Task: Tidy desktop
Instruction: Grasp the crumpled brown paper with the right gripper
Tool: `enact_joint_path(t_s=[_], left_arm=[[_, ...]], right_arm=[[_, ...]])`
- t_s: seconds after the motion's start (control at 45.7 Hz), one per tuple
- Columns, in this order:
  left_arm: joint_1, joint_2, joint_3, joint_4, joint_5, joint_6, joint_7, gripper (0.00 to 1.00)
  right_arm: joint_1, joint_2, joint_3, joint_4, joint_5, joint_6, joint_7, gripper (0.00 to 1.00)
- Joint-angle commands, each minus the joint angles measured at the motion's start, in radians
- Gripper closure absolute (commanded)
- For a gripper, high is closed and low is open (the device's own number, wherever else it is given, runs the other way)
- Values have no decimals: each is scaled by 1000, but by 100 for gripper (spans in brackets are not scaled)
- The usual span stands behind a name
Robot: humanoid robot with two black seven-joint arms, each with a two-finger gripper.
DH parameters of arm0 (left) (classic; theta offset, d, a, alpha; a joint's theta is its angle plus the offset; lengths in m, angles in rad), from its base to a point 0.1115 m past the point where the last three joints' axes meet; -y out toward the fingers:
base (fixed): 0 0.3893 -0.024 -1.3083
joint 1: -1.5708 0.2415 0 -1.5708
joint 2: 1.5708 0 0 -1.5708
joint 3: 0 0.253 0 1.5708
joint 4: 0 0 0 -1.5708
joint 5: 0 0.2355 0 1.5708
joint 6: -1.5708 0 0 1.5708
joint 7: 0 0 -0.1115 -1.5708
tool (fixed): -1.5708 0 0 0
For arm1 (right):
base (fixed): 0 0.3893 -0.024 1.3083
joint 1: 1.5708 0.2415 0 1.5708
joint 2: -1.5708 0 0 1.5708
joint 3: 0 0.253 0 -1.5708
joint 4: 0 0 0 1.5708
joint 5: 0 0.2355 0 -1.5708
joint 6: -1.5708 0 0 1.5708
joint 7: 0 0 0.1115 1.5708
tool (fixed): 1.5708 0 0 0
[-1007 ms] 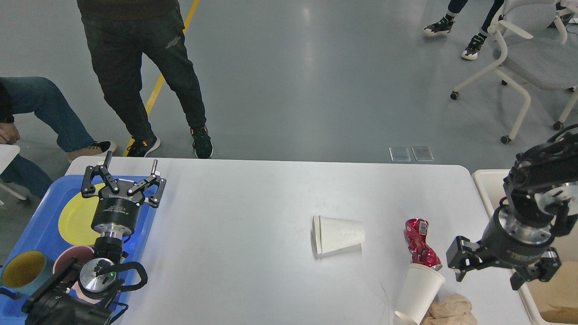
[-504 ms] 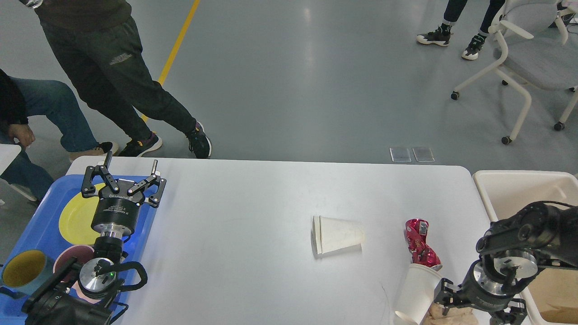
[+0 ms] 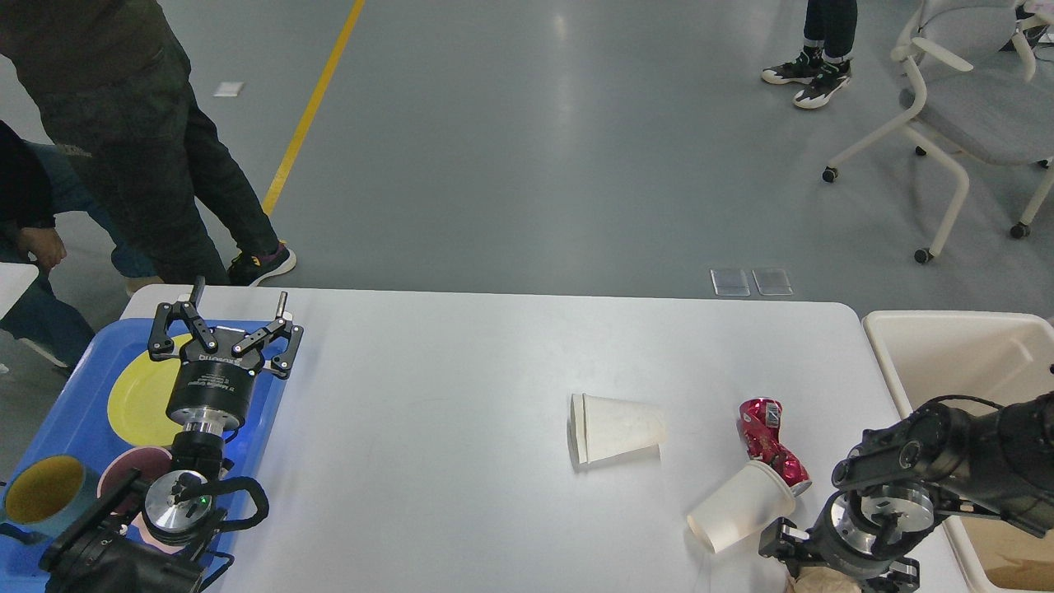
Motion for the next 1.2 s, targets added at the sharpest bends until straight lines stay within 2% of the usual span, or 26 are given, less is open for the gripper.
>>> enact_joint_path(t_s=[0.0,0.438,0.547,0.679,0.854,1.051,1.182], left_arm=[[0,0,0,0,0,0,0,4],[0,0,0,0,0,0,0,4],[0,0,0,0,0,0,0,4],[0,0,0,0,0,0,0,4],[0,0,0,0,0,0,0,4],[-2,0,2,0,0,0,0,4],[-2,0,2,0,0,0,0,4]], right_arm=[[-3,19,0,6,0,-2,0,100],[48,6,1,18,11,20,0,100],[63,-12,1,18,18,63,0,100],[132,-64,-9,33,63,173,-5,100],[345,-116,-87,104,118,334,-13,100],[738,-72,-314,263,250,377,-8,100],[996,-40,-370,357,318,452,-5,100]])
